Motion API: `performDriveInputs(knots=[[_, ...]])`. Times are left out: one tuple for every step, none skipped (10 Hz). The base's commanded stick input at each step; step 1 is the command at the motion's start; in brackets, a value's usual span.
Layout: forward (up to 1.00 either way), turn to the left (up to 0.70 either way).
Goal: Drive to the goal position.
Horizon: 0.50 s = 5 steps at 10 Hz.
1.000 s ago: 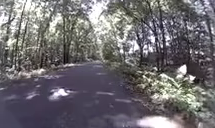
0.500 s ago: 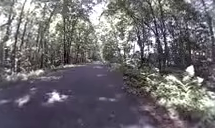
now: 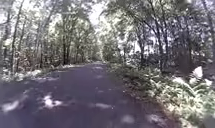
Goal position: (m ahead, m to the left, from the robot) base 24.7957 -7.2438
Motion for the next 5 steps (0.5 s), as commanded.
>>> performDriveInputs(knots=[[0.2, 0.82], [0.22, 0.78], [0.27, 0.69], [0.27, 0.68], [0.31, 0.59]])
